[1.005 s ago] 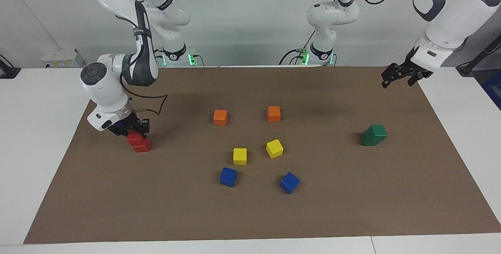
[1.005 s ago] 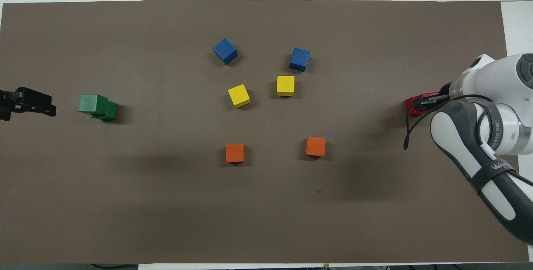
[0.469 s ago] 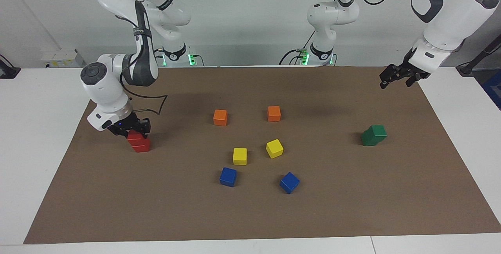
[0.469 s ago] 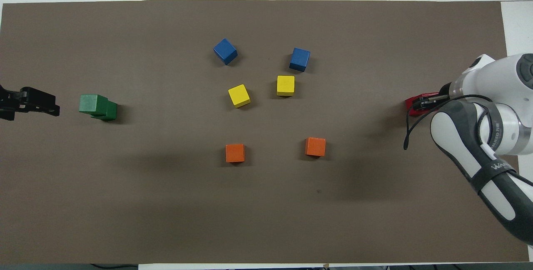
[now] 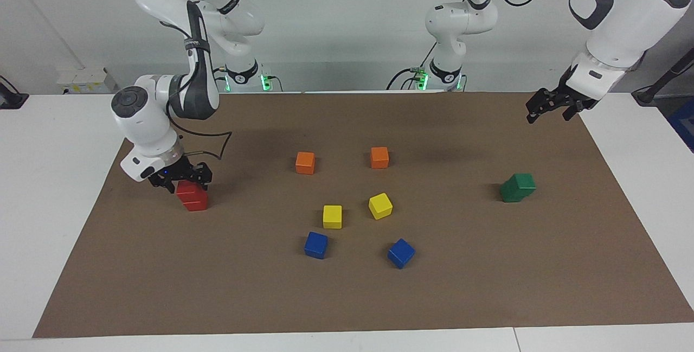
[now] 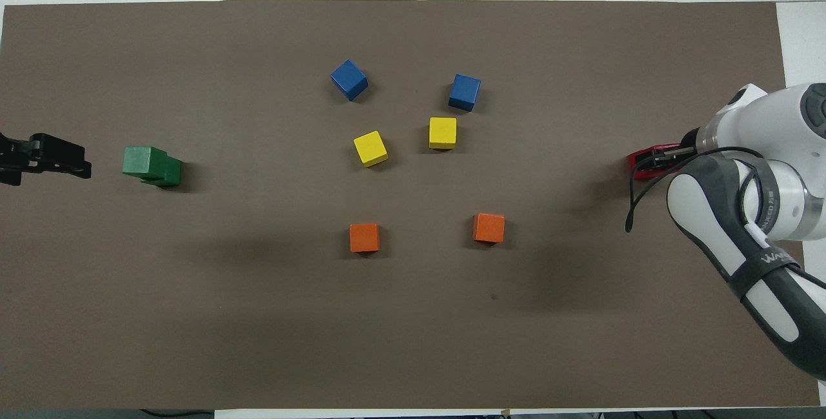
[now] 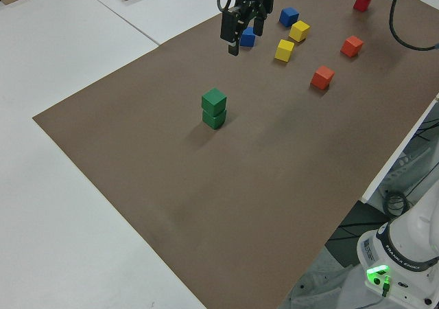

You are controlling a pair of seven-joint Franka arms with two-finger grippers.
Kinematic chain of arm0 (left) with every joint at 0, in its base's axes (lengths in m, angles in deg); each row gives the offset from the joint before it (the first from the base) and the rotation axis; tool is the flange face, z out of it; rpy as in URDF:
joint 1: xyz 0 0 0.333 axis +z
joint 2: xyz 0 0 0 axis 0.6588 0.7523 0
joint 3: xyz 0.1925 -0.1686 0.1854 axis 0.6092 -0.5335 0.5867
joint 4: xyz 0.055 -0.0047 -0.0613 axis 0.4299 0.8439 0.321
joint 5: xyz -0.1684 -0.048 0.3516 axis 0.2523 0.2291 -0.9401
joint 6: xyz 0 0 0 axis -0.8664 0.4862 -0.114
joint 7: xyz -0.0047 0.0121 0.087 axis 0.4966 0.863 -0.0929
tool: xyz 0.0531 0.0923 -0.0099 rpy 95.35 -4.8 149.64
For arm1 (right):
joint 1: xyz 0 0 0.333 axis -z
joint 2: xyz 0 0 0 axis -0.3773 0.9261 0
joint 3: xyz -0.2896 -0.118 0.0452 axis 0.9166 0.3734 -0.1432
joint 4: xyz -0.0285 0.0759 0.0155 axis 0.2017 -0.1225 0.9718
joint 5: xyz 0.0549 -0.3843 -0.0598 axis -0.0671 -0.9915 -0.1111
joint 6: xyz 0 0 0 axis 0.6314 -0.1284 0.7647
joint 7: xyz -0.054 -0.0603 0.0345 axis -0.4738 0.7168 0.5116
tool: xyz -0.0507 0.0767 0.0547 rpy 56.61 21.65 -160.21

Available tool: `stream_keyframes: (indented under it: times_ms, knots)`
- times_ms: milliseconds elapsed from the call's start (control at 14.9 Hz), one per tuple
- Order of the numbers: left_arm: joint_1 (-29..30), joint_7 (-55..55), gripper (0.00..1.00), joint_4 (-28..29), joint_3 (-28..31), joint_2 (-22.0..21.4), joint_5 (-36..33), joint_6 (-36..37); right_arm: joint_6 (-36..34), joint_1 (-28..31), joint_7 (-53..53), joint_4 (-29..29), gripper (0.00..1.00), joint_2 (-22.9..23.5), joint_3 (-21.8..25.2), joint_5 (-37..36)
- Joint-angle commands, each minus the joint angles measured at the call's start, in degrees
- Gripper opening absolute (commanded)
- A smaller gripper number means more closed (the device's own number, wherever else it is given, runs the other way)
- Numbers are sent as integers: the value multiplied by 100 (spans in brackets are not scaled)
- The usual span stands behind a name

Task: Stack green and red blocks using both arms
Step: 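Open the right gripper and withdraw it from the red stack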

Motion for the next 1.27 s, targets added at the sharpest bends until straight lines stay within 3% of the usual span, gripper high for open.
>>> stream_keyframes:
  times_ms: [0,268,737,1206]
  knots:
    - [-160,-81,100,-142,-163,87,-191,-93,-23,21,315,254,100,-75,-68,27]
    - [-249,-170,100,-55,-146,34,-147,-199,-1137,-111,553,1115,100,-391,-191,36]
    - [-258,-143,100,-28,-94,25,-138,-208,-2526,-111,335,1196,100,-1402,-271,141]
    - [-302,-170,100,-45,-93,17,-120,-173,-2677,-111,298,1240,100,-1640,-305,150]
